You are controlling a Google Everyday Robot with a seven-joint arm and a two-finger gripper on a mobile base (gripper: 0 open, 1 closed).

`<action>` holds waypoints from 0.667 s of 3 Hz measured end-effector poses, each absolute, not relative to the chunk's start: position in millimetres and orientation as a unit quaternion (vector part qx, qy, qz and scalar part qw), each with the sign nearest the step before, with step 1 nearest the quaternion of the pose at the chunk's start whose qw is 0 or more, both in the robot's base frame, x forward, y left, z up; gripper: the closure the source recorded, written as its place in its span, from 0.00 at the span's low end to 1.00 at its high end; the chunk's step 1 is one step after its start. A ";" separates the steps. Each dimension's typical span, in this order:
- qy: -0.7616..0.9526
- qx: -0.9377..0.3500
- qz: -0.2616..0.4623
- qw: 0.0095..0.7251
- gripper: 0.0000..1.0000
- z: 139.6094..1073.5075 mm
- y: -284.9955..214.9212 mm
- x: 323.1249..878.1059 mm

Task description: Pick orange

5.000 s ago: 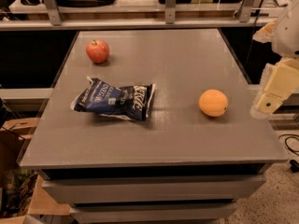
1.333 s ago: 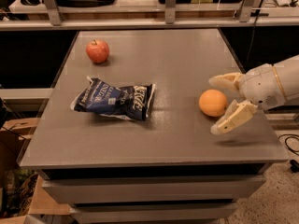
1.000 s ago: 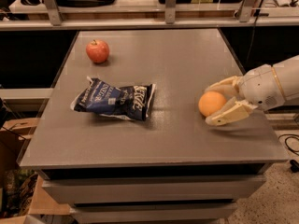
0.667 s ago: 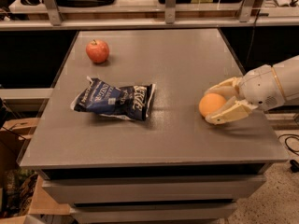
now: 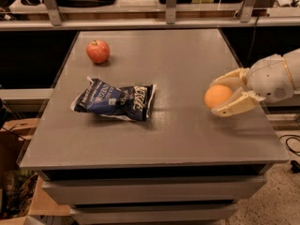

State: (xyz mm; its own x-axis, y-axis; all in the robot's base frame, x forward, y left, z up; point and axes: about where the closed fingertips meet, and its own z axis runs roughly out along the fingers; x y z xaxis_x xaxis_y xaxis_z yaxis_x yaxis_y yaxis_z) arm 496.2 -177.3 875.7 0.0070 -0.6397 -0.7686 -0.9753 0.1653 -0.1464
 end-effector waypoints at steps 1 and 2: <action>0.656 -0.614 0.208 0.387 1.00 901.8 -181.3 498.9; 0.641 -0.630 0.198 0.391 1.00 924.9 -180.0 508.0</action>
Offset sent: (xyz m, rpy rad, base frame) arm 0.0112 -0.0118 0.0664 -0.0238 -0.1271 0.0328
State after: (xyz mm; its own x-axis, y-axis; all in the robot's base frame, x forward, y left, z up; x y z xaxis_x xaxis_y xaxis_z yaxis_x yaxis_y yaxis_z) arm 508.0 -180.0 924.9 0.0993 -0.6531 -0.7507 -0.9629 0.1272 -0.2380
